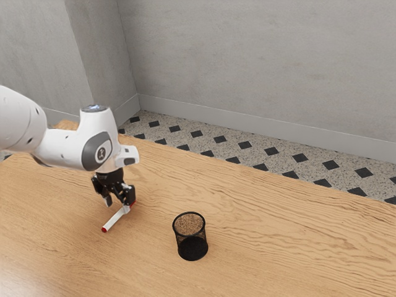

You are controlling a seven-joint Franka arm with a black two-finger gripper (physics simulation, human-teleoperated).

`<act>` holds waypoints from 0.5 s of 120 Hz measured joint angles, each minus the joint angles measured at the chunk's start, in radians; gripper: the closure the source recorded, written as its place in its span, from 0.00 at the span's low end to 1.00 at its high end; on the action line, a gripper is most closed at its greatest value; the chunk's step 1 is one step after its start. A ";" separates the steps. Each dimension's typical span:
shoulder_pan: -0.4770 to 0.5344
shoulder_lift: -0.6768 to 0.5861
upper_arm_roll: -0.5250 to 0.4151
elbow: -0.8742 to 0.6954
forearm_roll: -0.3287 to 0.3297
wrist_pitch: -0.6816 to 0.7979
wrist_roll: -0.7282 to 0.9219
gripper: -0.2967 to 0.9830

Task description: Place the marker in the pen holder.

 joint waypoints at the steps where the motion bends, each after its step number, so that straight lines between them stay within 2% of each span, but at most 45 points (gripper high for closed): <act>1: 0.000 -0.001 0.000 -0.004 0.000 0.003 0.002 0.42; 33: -0.002 -0.009 0.000 -0.030 -0.025 0.047 0.043 0.59; 60: -0.003 -0.003 -0.001 -0.027 -0.044 0.058 0.065 0.63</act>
